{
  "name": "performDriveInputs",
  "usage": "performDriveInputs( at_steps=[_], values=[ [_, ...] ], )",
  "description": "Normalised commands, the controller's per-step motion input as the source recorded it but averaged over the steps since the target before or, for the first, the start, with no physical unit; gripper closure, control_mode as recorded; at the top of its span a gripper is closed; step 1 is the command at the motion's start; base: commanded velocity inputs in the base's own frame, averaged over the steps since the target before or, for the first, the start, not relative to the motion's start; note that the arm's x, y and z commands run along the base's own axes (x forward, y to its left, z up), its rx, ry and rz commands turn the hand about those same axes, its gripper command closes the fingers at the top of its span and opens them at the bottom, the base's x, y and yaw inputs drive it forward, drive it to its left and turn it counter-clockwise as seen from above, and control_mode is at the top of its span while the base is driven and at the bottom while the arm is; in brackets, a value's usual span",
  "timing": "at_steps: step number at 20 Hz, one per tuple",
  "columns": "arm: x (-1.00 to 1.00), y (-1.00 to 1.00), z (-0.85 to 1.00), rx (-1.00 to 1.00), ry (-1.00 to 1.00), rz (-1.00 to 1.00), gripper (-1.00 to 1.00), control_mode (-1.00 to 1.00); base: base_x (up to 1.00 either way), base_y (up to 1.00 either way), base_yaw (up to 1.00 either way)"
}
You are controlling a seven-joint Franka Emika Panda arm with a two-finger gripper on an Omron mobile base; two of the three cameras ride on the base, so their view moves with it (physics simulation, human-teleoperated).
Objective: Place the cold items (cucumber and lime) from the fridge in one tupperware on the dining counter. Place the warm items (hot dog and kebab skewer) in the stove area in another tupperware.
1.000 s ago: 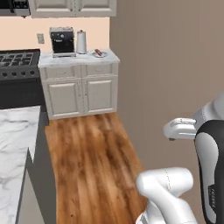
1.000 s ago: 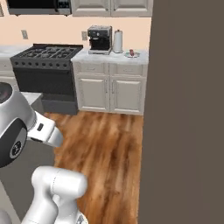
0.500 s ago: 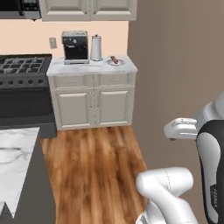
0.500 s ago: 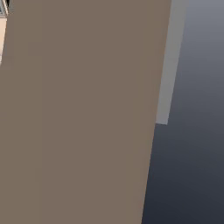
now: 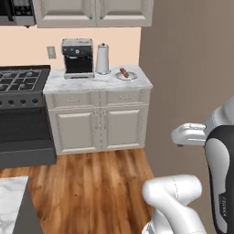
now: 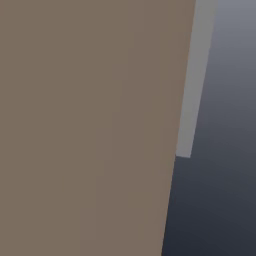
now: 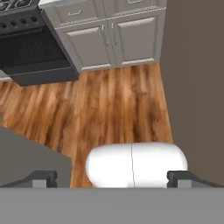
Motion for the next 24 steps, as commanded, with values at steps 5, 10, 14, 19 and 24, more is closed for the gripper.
performDriveInputs(
  at_steps=[5, 10, 14, 19, 24],
  values=[
    [0.0, 0.0, 0.0, 0.0, 0.0, 0.0, -1.0, 1.0, 1.0, -0.09, 0.0],
    [0.0, 0.0, 0.0, 0.0, 0.0, 0.0, -1.0, 1.0, 1.0, -0.05, 0.0],
    [0.0, 0.0, 0.0, 0.0, 0.0, 0.0, -1.0, 1.0, 1.0, -0.09, 0.0],
    [0.0, 0.0, 0.0, 0.0, 0.0, 0.0, -1.0, 1.0, 0.99, -0.12, -0.08],
    [0.0, 0.0, 0.0, 0.0, 0.0, 0.0, -1.0, 1.0, 0.99, -0.09, -0.22]
  ],
)
